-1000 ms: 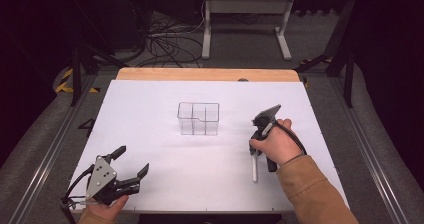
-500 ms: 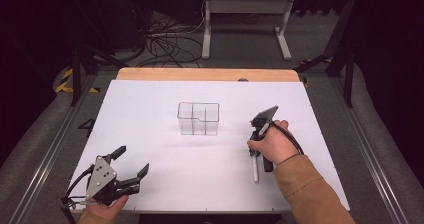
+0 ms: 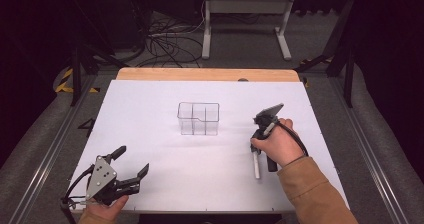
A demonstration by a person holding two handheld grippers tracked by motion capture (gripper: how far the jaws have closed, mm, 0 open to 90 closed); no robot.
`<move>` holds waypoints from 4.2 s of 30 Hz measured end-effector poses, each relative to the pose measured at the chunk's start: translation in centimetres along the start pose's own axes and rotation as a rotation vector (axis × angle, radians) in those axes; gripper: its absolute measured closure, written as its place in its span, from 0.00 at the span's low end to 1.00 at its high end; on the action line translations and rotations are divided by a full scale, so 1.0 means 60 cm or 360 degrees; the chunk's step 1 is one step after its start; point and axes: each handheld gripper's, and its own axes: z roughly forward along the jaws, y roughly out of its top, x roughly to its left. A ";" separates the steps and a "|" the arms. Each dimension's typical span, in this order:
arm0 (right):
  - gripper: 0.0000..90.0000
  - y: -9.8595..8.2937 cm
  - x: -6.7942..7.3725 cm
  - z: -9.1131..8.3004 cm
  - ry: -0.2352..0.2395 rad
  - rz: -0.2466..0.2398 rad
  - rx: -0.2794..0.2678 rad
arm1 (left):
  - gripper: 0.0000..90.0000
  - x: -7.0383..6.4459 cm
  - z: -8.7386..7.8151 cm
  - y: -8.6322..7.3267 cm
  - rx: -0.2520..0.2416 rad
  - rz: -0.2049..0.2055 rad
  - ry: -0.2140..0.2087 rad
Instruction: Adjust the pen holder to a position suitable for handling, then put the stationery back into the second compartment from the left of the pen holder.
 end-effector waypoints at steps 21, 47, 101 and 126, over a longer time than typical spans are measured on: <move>0.88 -0.035 -0.006 -0.087 0.0299 -0.0564 -0.0623 | 0.16 -0.001 0.001 0.000 0.0005 0.0000 0.0001; 0.88 -0.037 -0.004 -0.129 0.0769 -0.1149 -0.1341 | 0.16 0.000 0.002 0.000 0.0007 -0.0001 -0.0005; 0.87 0.045 0.113 -0.109 0.1009 -0.1278 -0.1729 | 0.16 0.001 0.011 0.002 0.0003 0.0011 -0.0028; 0.87 0.071 0.166 -0.037 0.0998 -0.1231 -0.1736 | 0.16 0.003 0.011 0.002 0.0001 -0.0002 -0.0035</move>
